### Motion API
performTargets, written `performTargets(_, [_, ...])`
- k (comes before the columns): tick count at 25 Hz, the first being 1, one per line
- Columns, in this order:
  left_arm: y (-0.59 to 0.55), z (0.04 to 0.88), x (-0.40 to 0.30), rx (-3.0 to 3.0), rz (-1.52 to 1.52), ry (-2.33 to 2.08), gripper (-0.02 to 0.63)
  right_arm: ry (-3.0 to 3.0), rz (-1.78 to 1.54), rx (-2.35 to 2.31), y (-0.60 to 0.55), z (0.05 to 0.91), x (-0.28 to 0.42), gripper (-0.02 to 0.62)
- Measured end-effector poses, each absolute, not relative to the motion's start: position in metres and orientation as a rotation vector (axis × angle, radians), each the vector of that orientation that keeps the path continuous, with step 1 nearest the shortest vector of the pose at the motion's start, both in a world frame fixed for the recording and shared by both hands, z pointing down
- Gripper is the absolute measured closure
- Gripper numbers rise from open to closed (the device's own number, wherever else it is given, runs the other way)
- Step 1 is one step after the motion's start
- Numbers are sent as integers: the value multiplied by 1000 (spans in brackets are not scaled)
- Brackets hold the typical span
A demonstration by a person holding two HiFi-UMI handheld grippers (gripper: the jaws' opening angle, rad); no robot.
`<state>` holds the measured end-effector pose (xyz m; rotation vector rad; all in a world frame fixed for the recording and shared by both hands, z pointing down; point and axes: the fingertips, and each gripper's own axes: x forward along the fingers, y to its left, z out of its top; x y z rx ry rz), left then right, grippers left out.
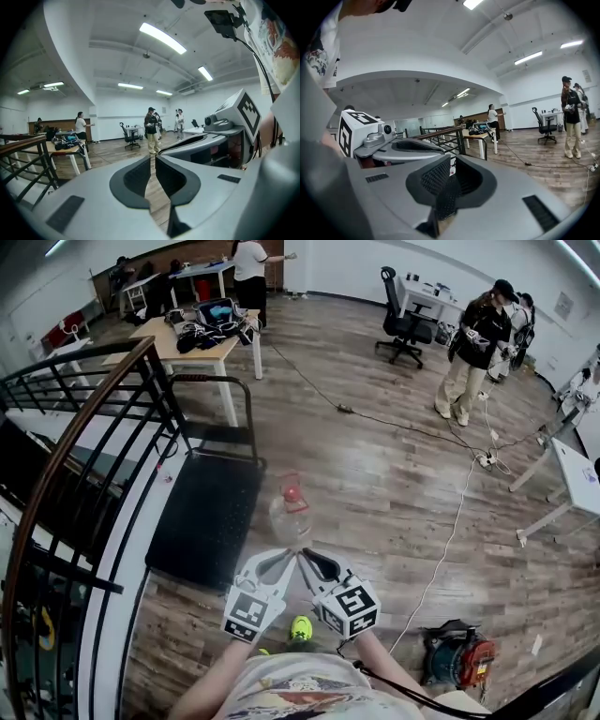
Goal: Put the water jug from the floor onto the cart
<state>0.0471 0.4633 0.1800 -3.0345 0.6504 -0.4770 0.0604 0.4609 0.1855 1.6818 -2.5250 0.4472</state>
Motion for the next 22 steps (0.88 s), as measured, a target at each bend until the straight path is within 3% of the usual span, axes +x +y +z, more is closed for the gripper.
performTargets(8, [447, 188, 89, -3026, -510, 708, 591, -2543, 471, 1636, 446, 194, 102, 574])
performTargets(22, [422, 199, 102, -2993, -603, 743, 588, -2555, 474, 1616, 424, 202, 115, 574])
